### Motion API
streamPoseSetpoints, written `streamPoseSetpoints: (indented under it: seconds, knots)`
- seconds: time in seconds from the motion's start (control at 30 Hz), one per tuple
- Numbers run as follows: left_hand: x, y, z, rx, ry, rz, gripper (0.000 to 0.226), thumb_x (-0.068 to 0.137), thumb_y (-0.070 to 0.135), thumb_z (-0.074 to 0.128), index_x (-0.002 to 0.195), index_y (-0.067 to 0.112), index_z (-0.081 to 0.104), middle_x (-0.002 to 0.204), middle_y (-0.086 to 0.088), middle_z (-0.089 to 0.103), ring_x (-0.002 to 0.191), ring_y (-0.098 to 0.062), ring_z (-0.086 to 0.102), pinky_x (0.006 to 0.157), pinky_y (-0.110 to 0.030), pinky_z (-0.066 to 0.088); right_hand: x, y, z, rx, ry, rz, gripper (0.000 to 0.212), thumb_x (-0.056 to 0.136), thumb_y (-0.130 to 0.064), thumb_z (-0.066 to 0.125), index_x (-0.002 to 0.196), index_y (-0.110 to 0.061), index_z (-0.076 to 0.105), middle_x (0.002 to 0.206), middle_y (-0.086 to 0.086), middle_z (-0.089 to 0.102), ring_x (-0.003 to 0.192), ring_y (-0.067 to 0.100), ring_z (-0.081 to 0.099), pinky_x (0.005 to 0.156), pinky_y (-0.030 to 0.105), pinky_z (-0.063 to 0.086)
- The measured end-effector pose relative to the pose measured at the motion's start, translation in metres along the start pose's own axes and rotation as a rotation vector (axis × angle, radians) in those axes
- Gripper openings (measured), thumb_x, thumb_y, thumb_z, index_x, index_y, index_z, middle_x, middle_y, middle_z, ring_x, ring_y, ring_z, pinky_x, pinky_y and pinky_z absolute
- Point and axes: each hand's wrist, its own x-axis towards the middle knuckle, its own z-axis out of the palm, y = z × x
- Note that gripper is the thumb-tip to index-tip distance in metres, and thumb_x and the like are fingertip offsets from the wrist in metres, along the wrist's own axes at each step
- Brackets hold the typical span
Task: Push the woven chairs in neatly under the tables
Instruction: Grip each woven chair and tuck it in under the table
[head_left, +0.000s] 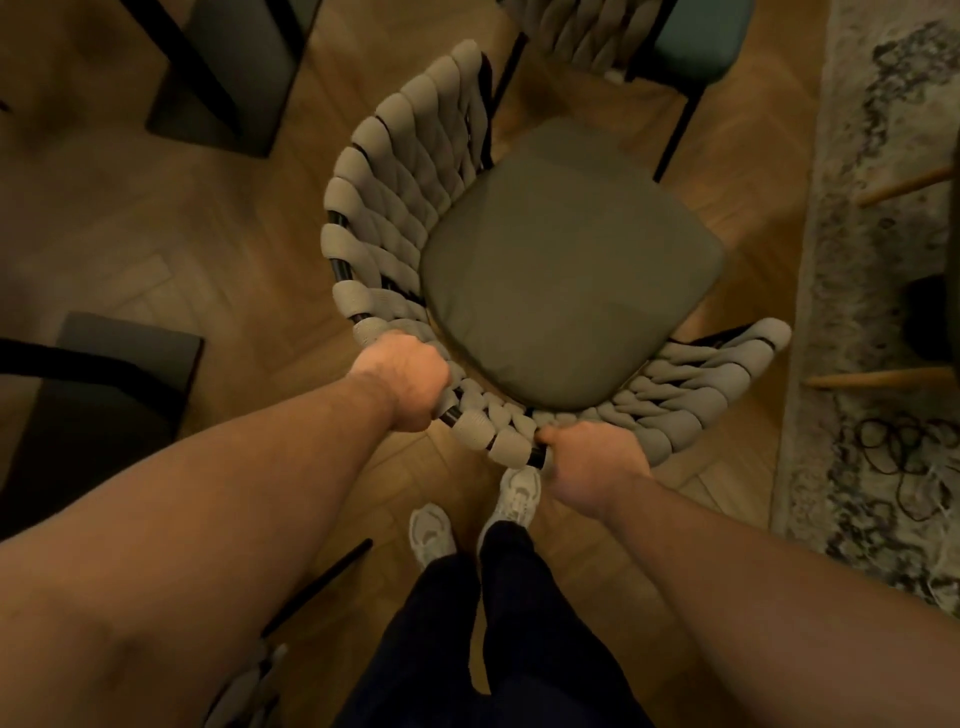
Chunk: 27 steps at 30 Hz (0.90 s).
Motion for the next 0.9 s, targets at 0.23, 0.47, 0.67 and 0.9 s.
streamPoseSetpoints:
  seconds: [0.23, 0.47, 0.67, 0.9]
  knots:
    - [-0.052, -0.001, 0.055, -0.212, 0.022, -0.145, 0.012, 0.099, 0.036, 0.063, 0.107, 0.029, 0.069, 0.095, 0.003, 0.066, 0.087, -0.02, 0.063, 0.089, -0.042, 0.056, 0.002, -0.039, -0.006, -0.186, 0.005, -0.125, 0.03, 0.1, -0.032, 0.058, 0.129, -0.039, 0.064, 0.112, -0.007, 0.07, 0.1, 0.02, 0.067, 0.073, 0.035, 0.045]
    - [-0.087, -0.01, 0.09, -0.376, 0.007, -0.264, 0.015, 0.101, 0.037, 0.062, 0.11, 0.026, 0.068, 0.096, 0.002, 0.064, 0.087, -0.019, 0.061, 0.09, -0.041, 0.056, 0.021, -0.074, -0.021, -0.34, -0.019, -0.214, 0.036, 0.104, -0.025, 0.053, 0.134, -0.042, 0.063, 0.121, -0.006, 0.07, 0.115, 0.022, 0.065, 0.096, 0.044, 0.046]
    - [-0.099, -0.016, 0.107, -0.496, -0.036, -0.356, 0.017, 0.101, 0.038, 0.061, 0.112, 0.026, 0.066, 0.096, 0.002, 0.062, 0.086, -0.019, 0.059, 0.083, -0.04, 0.053, 0.052, -0.091, -0.045, -0.511, -0.07, -0.351, 0.038, 0.103, -0.026, 0.056, 0.137, -0.044, 0.059, 0.126, -0.009, 0.069, 0.119, 0.021, 0.064, 0.103, 0.045, 0.044]
    - [-0.082, -0.025, 0.093, -0.614, -0.017, -0.508, 0.014, 0.101, 0.034, 0.06, 0.11, 0.026, 0.067, 0.089, 0.004, 0.06, 0.079, -0.018, 0.058, 0.074, -0.037, 0.051, 0.109, -0.092, -0.092, -0.608, -0.051, -0.474, 0.032, 0.1, -0.026, 0.058, 0.127, -0.043, 0.064, 0.113, -0.01, 0.071, 0.112, 0.02, 0.065, 0.1, 0.044, 0.046]
